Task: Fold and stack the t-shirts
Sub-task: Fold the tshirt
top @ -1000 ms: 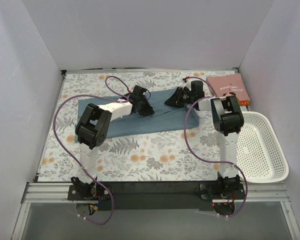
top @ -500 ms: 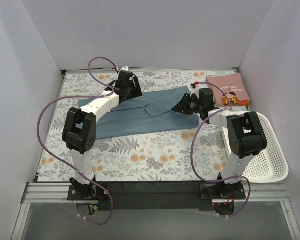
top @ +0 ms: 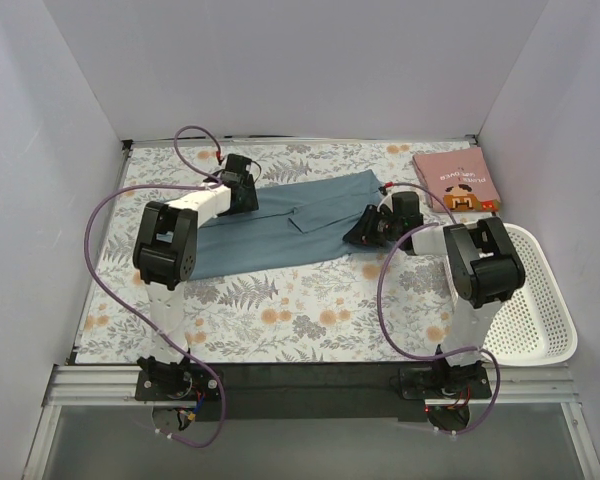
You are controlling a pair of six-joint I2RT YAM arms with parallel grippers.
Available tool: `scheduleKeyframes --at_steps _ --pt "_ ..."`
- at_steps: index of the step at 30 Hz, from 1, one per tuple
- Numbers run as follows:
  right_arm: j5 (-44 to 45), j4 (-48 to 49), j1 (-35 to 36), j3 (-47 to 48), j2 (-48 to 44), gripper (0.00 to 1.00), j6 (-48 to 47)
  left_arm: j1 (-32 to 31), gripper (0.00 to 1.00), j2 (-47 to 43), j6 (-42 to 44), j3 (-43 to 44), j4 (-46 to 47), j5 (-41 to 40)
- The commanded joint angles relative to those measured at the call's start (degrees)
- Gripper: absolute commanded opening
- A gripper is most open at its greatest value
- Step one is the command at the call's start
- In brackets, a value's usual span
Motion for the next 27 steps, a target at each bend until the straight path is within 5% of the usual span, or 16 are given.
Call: scheduleKeyframes --at_steps 1,7,17,23,27 --pt "2.40 -2.60 -2.50 5.45 7.83 0.35 -1.92 -0.21 0.61 -2.28 -1.46 -3.94 -7.92 0.05" --pt "0.48 -10.68 -5.14 26.26 20.39 0.35 -5.26 -0.64 0.58 -10.45 -10.76 -14.12 -12.68 15.51" --pt "-7.71 -16.66 -6.19 58.26 37.65 0.35 -9.30 -14.86 0.58 -27.51 -27.81 -35.76 -9.08 34.67" --pt "-8.41 -17.99 -6.37 54.00 27.48 0.36 -12.29 -16.73 0.60 -33.83 -35.48 -34.28 -7.49 27.61" --pt "-6.22 -18.07 -5.49 38.22 14.48 0.36 -13.34 -16.64 0.62 -37.35 -35.22 -30.32 -9.42 20.73"
